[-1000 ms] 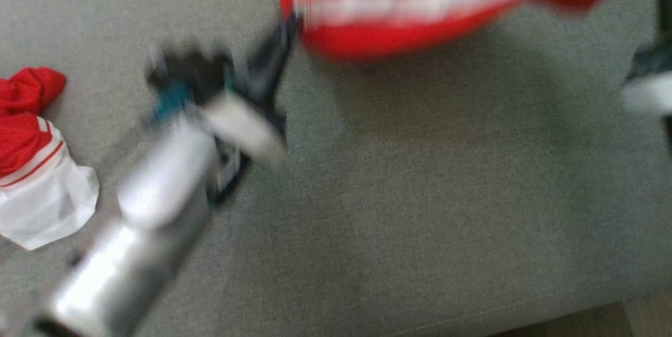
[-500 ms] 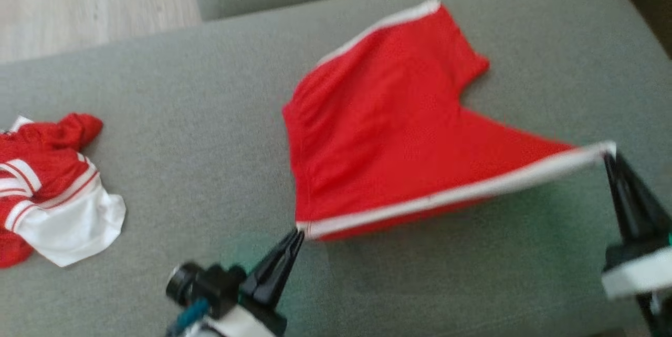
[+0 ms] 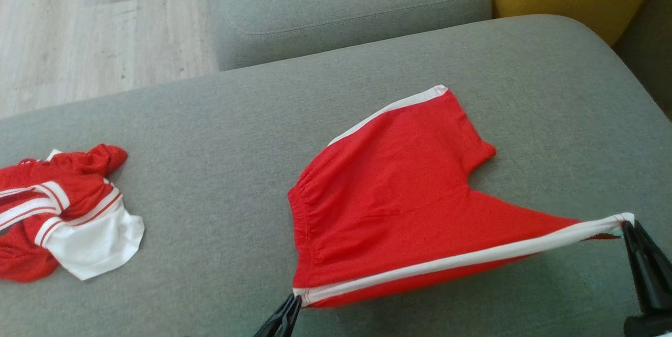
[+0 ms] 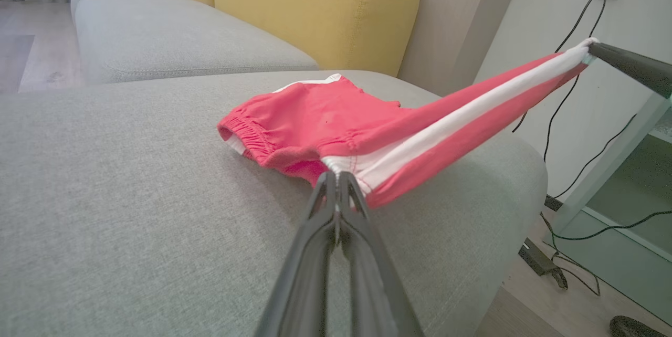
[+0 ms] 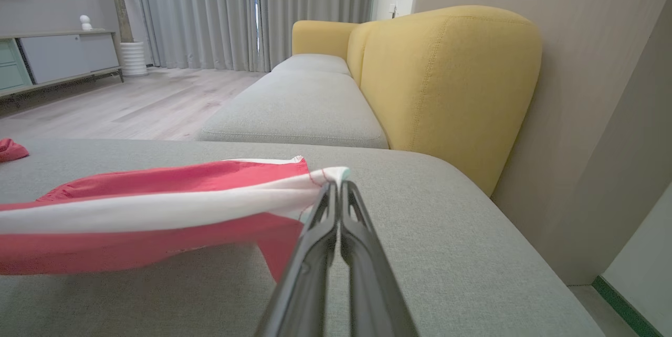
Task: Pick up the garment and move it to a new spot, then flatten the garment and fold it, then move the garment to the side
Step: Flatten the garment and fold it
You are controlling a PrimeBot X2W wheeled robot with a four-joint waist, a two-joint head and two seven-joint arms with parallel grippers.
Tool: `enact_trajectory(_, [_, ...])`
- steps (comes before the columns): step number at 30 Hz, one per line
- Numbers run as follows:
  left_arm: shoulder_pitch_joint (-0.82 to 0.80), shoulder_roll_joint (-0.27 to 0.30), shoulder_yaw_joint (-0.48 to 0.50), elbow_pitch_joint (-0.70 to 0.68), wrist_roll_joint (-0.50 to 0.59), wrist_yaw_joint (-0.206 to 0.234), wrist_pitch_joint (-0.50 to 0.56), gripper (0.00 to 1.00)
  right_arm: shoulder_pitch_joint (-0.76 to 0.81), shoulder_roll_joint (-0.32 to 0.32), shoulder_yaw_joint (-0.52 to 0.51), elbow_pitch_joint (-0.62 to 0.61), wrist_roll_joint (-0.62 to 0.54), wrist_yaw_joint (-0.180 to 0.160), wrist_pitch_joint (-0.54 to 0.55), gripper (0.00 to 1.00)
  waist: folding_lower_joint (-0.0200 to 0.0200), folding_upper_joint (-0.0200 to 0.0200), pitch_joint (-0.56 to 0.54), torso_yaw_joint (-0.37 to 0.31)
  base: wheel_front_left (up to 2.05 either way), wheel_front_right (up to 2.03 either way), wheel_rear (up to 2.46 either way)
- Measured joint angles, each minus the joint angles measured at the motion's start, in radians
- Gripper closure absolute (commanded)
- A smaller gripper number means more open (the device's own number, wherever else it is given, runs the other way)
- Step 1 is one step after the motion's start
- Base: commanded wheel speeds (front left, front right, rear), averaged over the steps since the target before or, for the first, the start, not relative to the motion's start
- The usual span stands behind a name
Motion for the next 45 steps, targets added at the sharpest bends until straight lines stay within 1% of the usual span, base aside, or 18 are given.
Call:
enact_trajectory(4, [-0.026,-0.008,-0.001,-0.004,0.000,-0.002,0.015,1.00,-0.011,0.010,-0.006,-0.005,-0.014,0.000,0.031,1.00,0.0003,0.0000,-0.002,0.013,0.00,0.00,0.00])
enact_trajectory(7, [-0.088,-0.036,-0.006,0.015,-0.007,-0.011,0.020,1.00,-0.060,0.013,-0.007,0.034,-0.013,0.000,0.041,1.00,0.0003,0.0000,0.008,0.024,0.00,0.00,0.00])
enact_trajectory(13, [-0.260,-0.111,0.002,0.107,-0.007,-0.019,0.026,1.00,-0.230,0.013,0.009,0.135,-0.018,0.000,0.044,1.00,0.0005,0.0000,0.067,0.046,0.00,0.00,0.00])
enact_trajectory(17, [-0.355,-0.143,0.007,0.184,-0.007,-0.020,0.026,1.00,-0.357,0.012,0.043,0.232,-0.018,0.000,0.041,1.00,0.0006,-0.0001,0.121,0.060,0.00,0.00,0.00])
enact_trajectory(24, [-0.521,-0.168,0.010,0.297,-0.007,-0.048,0.025,1.00,-0.609,-0.021,0.130,0.435,-0.017,0.000,0.011,1.00,0.0007,-0.0001,0.215,0.087,0.00,0.00,0.00])
enact_trajectory(30, [-0.632,-0.184,0.007,0.371,-0.007,-0.062,0.025,1.00,-0.782,-0.043,0.196,0.590,-0.012,0.000,-0.007,1.00,0.0005,-0.0001,0.266,0.108,0.00,0.00,0.00])
enact_trajectory(38, [-0.721,-0.215,0.008,0.474,-0.007,-0.059,0.050,1.00,-0.987,-0.049,0.333,0.797,0.044,0.000,-0.012,1.00,0.0004,-0.0001,0.316,0.131,0.00,0.00,0.00])
enact_trajectory(45, [-0.754,-0.239,0.004,0.541,-0.007,-0.047,0.049,1.00,-1.112,-0.048,0.437,0.957,0.088,0.000,-0.033,1.00,0.0004,-0.0001,0.340,0.157,0.00,0.00,0.00])
